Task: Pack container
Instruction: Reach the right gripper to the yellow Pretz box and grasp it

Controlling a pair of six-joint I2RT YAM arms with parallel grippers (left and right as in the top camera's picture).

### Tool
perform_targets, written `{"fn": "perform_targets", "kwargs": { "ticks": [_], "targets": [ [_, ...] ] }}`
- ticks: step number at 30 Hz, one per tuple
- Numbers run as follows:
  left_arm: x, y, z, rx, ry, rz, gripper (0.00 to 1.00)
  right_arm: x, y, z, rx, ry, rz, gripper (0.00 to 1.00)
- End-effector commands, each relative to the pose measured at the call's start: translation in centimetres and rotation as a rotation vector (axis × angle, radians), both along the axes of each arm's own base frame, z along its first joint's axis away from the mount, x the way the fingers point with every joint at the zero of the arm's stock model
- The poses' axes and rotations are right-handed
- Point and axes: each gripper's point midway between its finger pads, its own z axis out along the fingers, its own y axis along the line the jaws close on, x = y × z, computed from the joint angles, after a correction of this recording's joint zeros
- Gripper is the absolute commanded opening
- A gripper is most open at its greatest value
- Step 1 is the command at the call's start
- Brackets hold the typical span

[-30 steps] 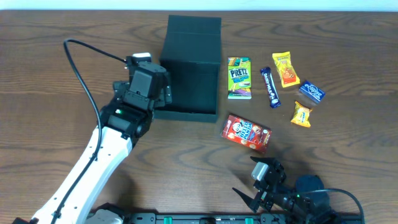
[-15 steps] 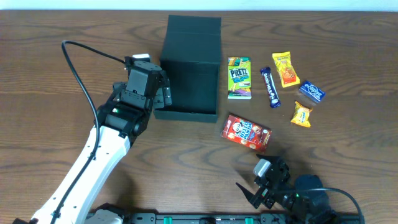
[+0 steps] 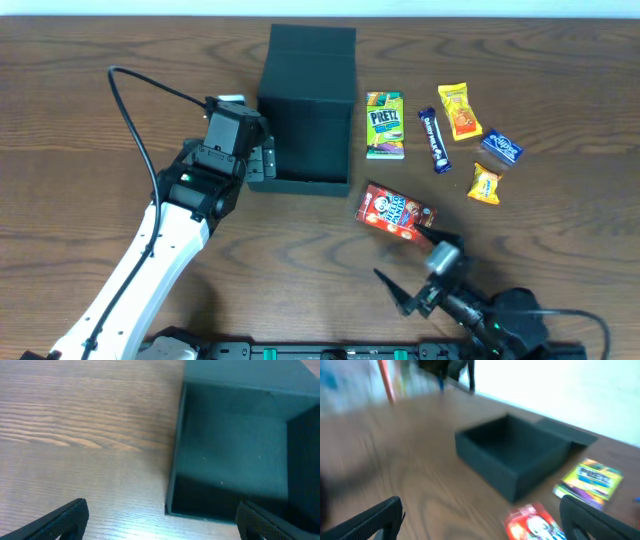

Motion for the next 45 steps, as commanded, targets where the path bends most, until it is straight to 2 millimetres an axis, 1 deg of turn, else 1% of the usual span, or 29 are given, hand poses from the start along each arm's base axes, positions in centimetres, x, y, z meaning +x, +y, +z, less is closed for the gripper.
{"fn": "perform_targets", "kwargs": {
  "ticks": [1, 3, 5, 6, 9, 13, 15, 19, 21, 23, 27, 31, 33, 34, 36, 39, 41, 43, 45],
  "targets": [
    [-0.1, -0.6, 0.4, -0.015, 0.004, -0.058, 0.95, 0.1, 0.0, 1.4, 0.352, 0.309, -0.046, 0.99],
    [-0.1, -0.6, 0.4, -0.014, 0.003, -0.058, 0.95, 0.0, 0.1, 1.4, 0.528, 0.509, -0.061, 0.99],
    [-0.1, -0.6, 0.4, -0.011, 0.003, -0.064, 0.95, 0.1, -0.1, 1.5, 0.663, 0.655, -0.089, 0.99],
    [-0.1, -0.7, 0.4, -0.008, 0.004, -0.073, 0.95, 0.2, -0.1, 1.5, 0.698, 0.690, -0.099, 0.99],
    [-0.2, -0.9, 0.3, -0.010, 0.008, -0.094, 0.95, 0.6, -0.5, 1.5, 0.721, 0.689, -0.130, 0.99],
    [-0.2, -0.9, 0.3, -0.007, 0.007, -0.097, 0.95, 1.3, -1.1, 3.1, 0.779, 0.633, -0.143, 0.99],
    [-0.2, -0.9, 0.3, -0.001, 0.007, -0.105, 0.95, 1.4, -1.2, 3.8, 0.723, 0.525, -0.135, 0.99],
    [-0.1, -1.1, 0.4, -0.007, 0.002, -0.107, 0.95, 2.1, -1.3, 3.2, 0.663, 0.504, -0.164, 0.99],
    [0.1, -1.5, 0.5, -0.030, -0.002, -0.120, 0.95, 2.7, -1.4, 3.2, 0.629, 0.501, -0.190, 0.99],
    [0.3, -1.7, 0.7, -0.072, -0.007, -0.130, 0.95, 3.8, -1.5, 3.9, 0.556, 0.487, -0.225, 0.98],
    [0.8, -0.7, 0.7, -0.125, 0.000, -0.112, 0.96, 6.3, -1.3, 4.4, 0.403, 0.500, -0.284, 0.99],
    [1.2, 0.9, 0.7, -0.166, 0.006, -0.076, 0.96, 9.7, -0.7, 4.2, 0.217, 0.551, -0.325, 0.99],
    [1.3, 1.7, 0.7, -0.178, 0.006, -0.056, 0.96, 11.6, -0.3, 4.0, 0.156, 0.592, -0.342, 0.99],
    [1.4, 2.0, 0.7, -0.188, 0.006, -0.049, 0.96, 13.0, 0.0, 3.7, 0.112, 0.619, -0.351, 0.99],
    [1.6, 2.2, 0.9, -0.214, 0.002, -0.074, 0.95, 15.4, 0.1, 2.8, 0.026, 0.674, -0.390, 0.99],
    [1.9, 2.6, 1.3, -0.251, -0.009, -0.105, 0.95, 18.6, -0.8, 0.8, -0.105, 0.761, -0.511, 0.99],
    [1.8, 3.0, 1.3, -0.259, -0.008, -0.120, 0.95, 19.9, -1.3, -0.4, -0.161, 0.800, -0.568, 0.99],
    [1.6, 3.2, 1.4, -0.275, -0.006, -0.142, 0.96, 21.4, -1.4, -2.4, -0.214, 0.852, -0.604, 0.99],
    [1.4, 3.2, 1.9, -0.287, -0.015, -0.160, 0.96, 22.2, -1.5, -4.1, -0.235, 0.889, -0.616, 0.99]
  ]
}}
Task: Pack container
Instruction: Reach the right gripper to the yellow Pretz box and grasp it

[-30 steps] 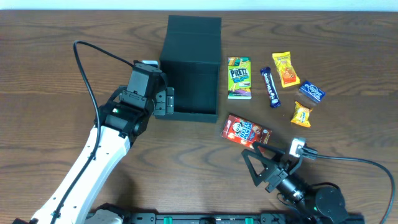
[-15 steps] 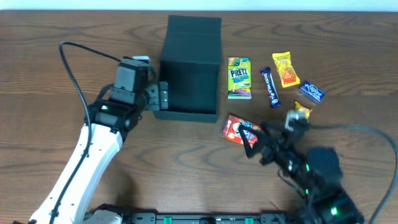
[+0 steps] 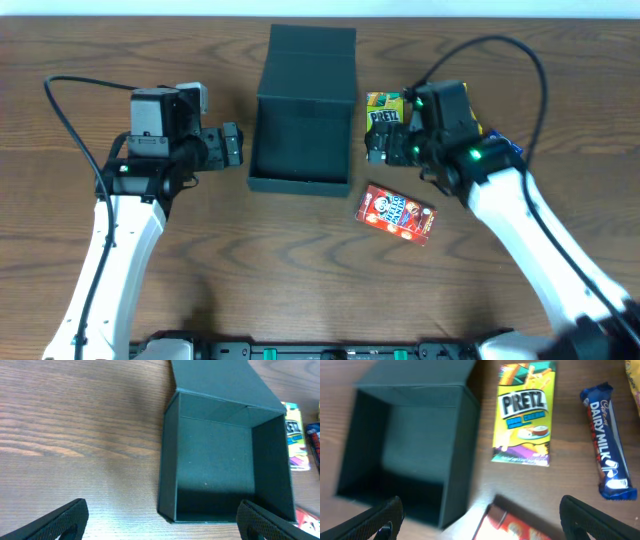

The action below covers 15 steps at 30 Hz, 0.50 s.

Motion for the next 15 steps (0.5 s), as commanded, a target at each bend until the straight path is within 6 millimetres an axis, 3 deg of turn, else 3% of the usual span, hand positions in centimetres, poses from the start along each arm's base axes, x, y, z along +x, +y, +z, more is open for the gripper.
{"fn": "perform_targets", "kwargs": {
  "ticks": [1, 10, 15],
  "targets": [
    [-0.4, -0.4, 1.8, -0.029, -0.051, -0.068, 0.96, 1.8, -1.4, -2.0, -0.069, 0.032, -0.044, 0.99],
    [-2.3, -0.1, 7.0, 0.022, -0.226, -0.103, 0.95, 3.7, -2.6, -8.1, -0.108, 0.126, -0.097, 0.99],
    [-3.0, -0.1, 8.5, 0.023, -0.273, -0.103, 0.95, 4.5, -2.6, -10.5, -0.139, 0.140, -0.069, 0.99]
  ]
}}
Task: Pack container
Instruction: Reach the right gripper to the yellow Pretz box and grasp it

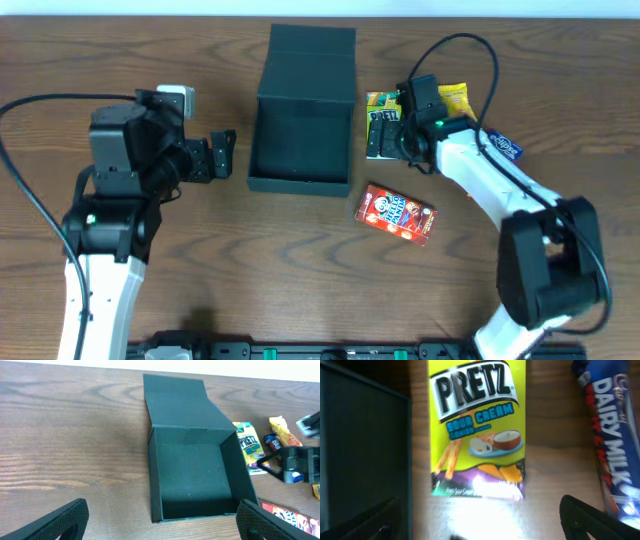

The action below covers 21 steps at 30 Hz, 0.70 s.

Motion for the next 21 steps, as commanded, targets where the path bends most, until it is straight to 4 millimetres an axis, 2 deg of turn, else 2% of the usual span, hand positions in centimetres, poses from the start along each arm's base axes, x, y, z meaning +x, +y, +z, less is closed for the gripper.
{"fn": "perform_targets", "kwargs": {
  "ticks": [1, 13, 21],
  "targets": [
    [-0.3, 0.0, 1.1, 0.010, -0.037, -0.012, 0.95, 1.0, -0.5, -0.3, -0.026, -0.017, 0.008, 0.99],
    [-1.3, 0.1, 2.9, 0.009, -0.094, -0.012, 0.95, 2.5, 0.6, -2.5, -0.058, -0.055, 0.050, 0.99],
    [-1.3, 0.1, 2.9, 0.009, -0.094, -0.012, 0.95, 2.6, 0.9, -4.1, -0.076, -0.039, 0.082, 0.99]
  ]
}}
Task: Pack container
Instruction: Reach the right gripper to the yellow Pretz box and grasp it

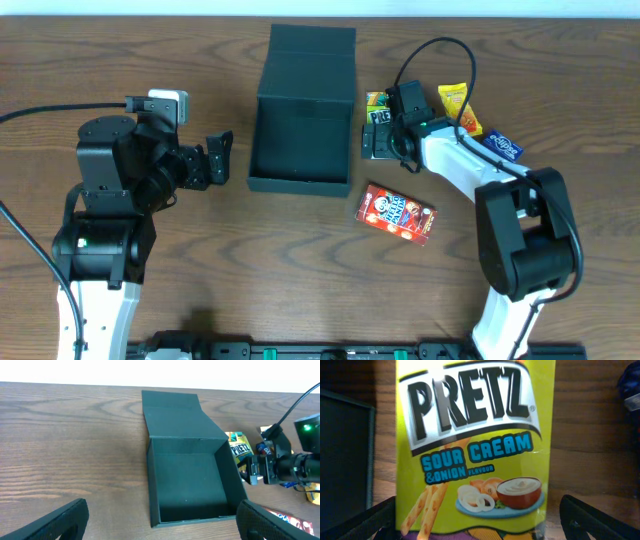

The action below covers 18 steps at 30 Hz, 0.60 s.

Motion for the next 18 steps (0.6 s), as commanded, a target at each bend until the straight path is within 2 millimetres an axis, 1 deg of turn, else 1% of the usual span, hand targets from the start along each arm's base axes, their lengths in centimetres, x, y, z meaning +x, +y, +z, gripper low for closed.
{"fn": "perform_targets", "kwargs": {
  "ticks": [1, 3, 4, 8, 10, 13, 18],
  "targets": [
    [-0.1, 0.0, 0.6, 0.008, -0.021, -0.009, 0.95, 0.5, 0.4, 0.0, -0.021, -0.013, 0.031, 0.99],
    [-0.1, 0.0, 0.6, 0.008, -0.021, -0.009, 0.95, 0.4, 0.4, -0.3, -0.025, -0.009, 0.035, 0.99],
    [-0.1, 0.0, 0.6, 0.008, -0.021, -0.010, 0.95, 0.4, 0.5, -0.3, -0.026, -0.009, 0.038, 0.97],
    [-0.1, 0.0, 0.6, 0.008, -0.021, -0.009, 0.95, 0.3, 0.5, -0.4, -0.029, -0.005, 0.039, 0.78],
    [-0.1, 0.0, 0.6, 0.008, -0.021, -0.010, 0.95, 0.3, 0.5, -0.4, -0.030, -0.004, 0.039, 0.74],
    [-0.1, 0.0, 0.6, 0.008, -0.021, -0.009, 0.95, 0.3, 0.5, -0.1, -0.034, 0.008, 0.039, 0.72],
    [-0.1, 0.0, 0.6, 0.008, -0.021, -0.009, 0.95, 1.2, 0.7, 2.4, -0.044, 0.021, 0.037, 0.68]
  ]
}}
